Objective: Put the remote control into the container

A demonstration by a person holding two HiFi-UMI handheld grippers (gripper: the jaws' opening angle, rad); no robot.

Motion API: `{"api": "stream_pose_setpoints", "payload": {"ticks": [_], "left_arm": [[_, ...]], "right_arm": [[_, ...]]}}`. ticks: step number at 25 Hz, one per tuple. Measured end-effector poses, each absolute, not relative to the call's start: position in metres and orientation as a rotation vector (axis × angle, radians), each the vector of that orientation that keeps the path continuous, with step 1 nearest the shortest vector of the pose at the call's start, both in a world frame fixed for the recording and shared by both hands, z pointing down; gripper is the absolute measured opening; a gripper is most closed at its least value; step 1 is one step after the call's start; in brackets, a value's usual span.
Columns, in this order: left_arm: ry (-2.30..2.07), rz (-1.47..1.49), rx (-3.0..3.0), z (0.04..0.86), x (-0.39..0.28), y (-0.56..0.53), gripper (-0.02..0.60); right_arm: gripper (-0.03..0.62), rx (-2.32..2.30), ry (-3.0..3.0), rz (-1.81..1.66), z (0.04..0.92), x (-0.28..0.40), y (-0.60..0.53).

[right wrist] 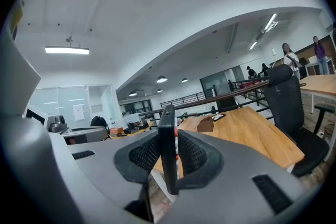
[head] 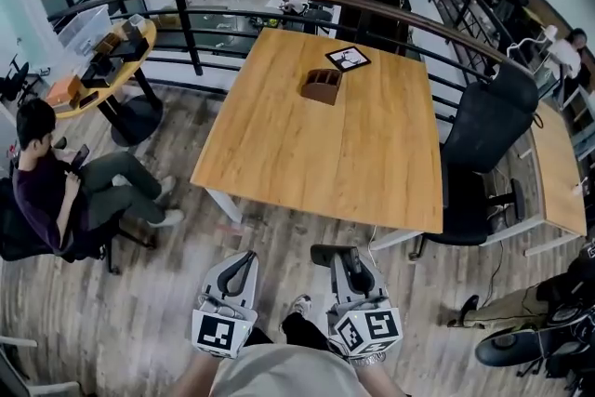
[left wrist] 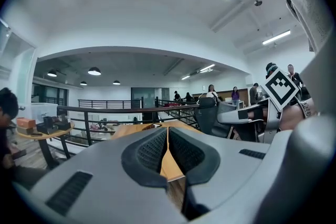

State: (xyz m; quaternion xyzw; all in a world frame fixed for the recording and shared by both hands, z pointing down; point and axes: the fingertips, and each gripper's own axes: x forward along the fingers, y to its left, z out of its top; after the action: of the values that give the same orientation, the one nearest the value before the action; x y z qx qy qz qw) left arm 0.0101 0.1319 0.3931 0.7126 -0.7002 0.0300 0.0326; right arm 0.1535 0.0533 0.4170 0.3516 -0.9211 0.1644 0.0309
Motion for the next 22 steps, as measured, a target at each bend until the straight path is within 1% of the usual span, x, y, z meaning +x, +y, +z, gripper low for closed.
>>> {"api": "stream_pose_setpoints", "payload": {"ticks": [3,7,13,17,22], "left_arm": [[-2.181,0.085,2.156,0.388,0.016,0.108,0.020],[-2.134,0.204,2.170,0.398,0.022,0.084,0.020],[-2.136,0.095,2.224,0.383,0.016,0.021,0.020],[-2.087,0.043,2.279,0.381,0.000,-0.030,0.020],[-1.981,0.027,2.375,0.382,-0.045,-0.100,0.020]], "right_arm": [[0.103,1.046,-2.851,0.492,0.409,0.159,0.024],[0.103,1.082,-2.841,0.515,0.406,0.171,-0.008],[0.103,1.132,-2.841,0.526,0.407,0.167,-0.052],[0.103,1.247,-2.785,0.531,0.407,0.162,-0.094],[0.103,1.420,-2.720,0.546,0.404,0.129,-0.146]]}}
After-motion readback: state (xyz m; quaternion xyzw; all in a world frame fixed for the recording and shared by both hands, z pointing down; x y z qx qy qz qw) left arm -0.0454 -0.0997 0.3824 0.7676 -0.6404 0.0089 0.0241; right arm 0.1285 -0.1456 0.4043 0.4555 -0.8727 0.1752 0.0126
